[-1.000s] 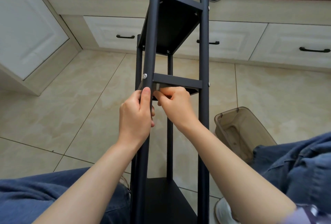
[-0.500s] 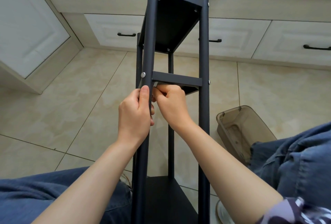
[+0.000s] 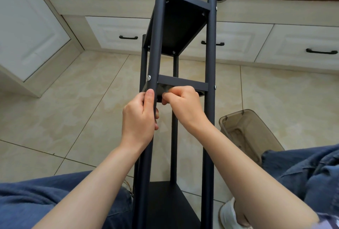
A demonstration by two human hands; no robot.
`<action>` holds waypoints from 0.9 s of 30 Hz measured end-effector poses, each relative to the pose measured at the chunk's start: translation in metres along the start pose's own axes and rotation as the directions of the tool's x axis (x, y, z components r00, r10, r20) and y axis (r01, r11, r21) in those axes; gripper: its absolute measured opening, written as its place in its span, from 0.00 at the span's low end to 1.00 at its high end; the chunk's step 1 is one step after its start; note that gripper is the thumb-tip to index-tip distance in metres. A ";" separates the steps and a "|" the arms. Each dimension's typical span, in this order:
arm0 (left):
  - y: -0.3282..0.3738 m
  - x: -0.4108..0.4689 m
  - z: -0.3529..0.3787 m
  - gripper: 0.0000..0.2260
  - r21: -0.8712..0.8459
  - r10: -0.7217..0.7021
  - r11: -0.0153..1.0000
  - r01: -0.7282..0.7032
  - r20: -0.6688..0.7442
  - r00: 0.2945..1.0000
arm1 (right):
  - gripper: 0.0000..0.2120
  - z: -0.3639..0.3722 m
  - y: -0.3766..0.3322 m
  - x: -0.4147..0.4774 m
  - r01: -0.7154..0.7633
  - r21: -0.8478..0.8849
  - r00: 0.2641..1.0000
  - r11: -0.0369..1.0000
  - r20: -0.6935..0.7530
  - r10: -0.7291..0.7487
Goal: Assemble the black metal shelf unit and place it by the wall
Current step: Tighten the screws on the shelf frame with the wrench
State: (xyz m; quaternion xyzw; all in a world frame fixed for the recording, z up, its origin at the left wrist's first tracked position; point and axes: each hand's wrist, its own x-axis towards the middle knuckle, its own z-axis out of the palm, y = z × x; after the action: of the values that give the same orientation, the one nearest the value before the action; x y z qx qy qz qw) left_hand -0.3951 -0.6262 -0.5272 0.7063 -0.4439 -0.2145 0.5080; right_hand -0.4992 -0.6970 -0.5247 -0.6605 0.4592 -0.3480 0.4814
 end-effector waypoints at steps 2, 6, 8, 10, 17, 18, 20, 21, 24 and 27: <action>0.000 -0.001 0.000 0.20 -0.001 0.003 1.000 -0.003 0.008 1.000 | 0.13 -0.001 -0.001 0.000 -0.005 0.022 1.000 1.000 -0.004 0.005; 0.002 -0.001 0.002 0.19 -0.005 0.001 1.000 0.000 0.014 1.000 | 0.12 0.001 0.003 0.001 0.000 0.024 1.000 1.000 -0.007 0.000; 0.002 -0.002 0.002 0.19 -0.004 0.003 1.000 -0.003 0.006 1.000 | 0.12 0.002 0.005 0.001 0.013 0.016 1.000 1.000 -0.008 -0.013; 0.003 -0.002 0.002 0.19 0.002 0.012 1.000 -0.012 0.002 1.000 | 0.12 0.004 0.006 0.001 0.023 0.005 1.000 1.000 -0.016 -0.022; 0.004 -0.004 0.001 0.20 -0.003 0.026 1.000 -0.026 0.003 1.000 | 0.16 0.014 0.010 0.002 0.048 0.004 0.998 0.999 -0.043 -0.048; 0.003 -0.004 0.001 0.20 -0.005 0.026 1.000 -0.026 0.004 1.000 | 0.16 0.015 0.010 0.002 0.052 0.007 0.997 0.999 -0.052 -0.051; 0.003 -0.004 0.001 0.20 -0.008 0.024 1.000 -0.024 0.005 1.000 | 0.16 0.020 0.012 0.003 0.054 0.012 0.996 0.998 -0.066 -0.053; 0.003 -0.004 0.000 0.20 -0.010 0.025 1.000 -0.025 0.006 1.000 | 0.16 0.022 0.014 0.003 0.052 0.019 0.996 0.998 -0.069 -0.051; 0.001 -0.004 -0.001 0.20 -0.003 0.037 0.999 -0.037 0.006 0.999 | 0.15 0.029 0.017 0.004 0.051 0.064 0.997 0.997 -0.068 -0.047; -0.001 -0.003 -0.001 0.20 0.003 0.043 0.999 -0.043 0.004 0.999 | 0.13 0.034 0.019 0.005 0.076 0.079 0.995 0.994 -0.073 -0.070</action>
State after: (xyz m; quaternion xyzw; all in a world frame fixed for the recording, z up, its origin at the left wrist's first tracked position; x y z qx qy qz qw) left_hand -0.3955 -0.6232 -0.5277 0.6969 -0.4605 -0.2042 0.5104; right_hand -0.4723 -0.6932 -0.5526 -0.6440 0.4366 -0.4069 0.4786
